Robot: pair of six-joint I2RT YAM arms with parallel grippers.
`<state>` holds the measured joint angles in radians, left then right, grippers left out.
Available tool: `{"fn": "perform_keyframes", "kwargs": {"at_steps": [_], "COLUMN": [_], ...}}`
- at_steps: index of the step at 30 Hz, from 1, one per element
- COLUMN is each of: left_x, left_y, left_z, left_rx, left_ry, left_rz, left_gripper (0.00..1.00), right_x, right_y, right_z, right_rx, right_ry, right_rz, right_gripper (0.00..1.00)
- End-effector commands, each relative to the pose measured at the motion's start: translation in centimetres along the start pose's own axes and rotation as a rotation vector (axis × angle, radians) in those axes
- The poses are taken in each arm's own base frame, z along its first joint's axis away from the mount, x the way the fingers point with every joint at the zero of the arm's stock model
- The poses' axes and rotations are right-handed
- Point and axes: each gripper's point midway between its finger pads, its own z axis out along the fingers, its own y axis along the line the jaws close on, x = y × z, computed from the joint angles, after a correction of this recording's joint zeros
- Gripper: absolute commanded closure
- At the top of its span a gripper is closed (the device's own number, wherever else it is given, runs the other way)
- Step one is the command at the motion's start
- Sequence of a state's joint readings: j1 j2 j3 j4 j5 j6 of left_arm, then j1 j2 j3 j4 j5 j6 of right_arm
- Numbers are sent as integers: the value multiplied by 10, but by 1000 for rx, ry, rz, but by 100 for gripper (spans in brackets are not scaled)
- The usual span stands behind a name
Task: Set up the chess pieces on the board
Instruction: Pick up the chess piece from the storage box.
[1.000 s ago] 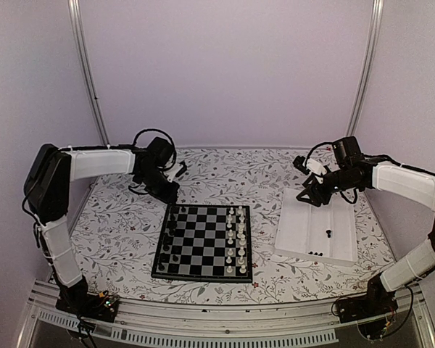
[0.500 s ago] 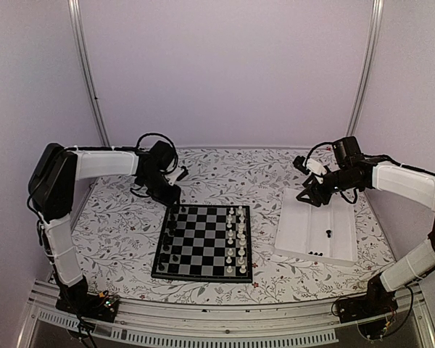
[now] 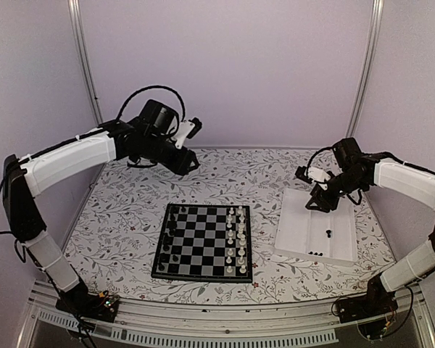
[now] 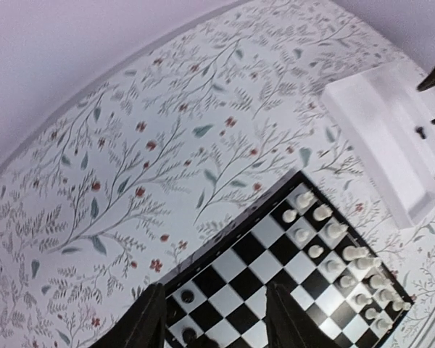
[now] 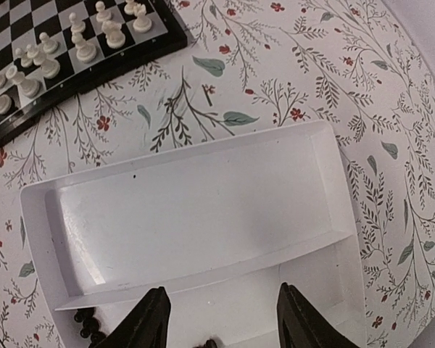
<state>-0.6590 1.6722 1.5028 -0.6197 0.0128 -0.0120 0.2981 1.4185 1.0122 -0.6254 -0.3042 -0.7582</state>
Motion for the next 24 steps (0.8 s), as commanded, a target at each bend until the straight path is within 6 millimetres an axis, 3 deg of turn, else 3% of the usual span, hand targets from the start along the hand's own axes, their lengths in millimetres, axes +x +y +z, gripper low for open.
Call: {"fn": "perform_keyframes", "kwargs": {"at_steps": [1, 5, 13, 24], "left_x": [-34, -24, 10, 16], "left_y": [-67, -87, -89, -98], "left_z": [-8, -2, 5, 7], "left_rx": [129, 235, 253, 310], "left_ry": [-109, -128, -119, -102], "left_rz": [161, 168, 169, 153], "left_gripper": [50, 50, 50, 50], "right_x": [44, 73, 116, 131], "right_y": [13, 13, 13, 8], "right_z": [-14, -13, 8, 29], "right_rx": [-35, -56, -98, -128], "right_ry": [210, 368, 570, 663], "right_rz": [-94, -133, -126, -77], "right_gripper": [47, 50, 54, 58]}}
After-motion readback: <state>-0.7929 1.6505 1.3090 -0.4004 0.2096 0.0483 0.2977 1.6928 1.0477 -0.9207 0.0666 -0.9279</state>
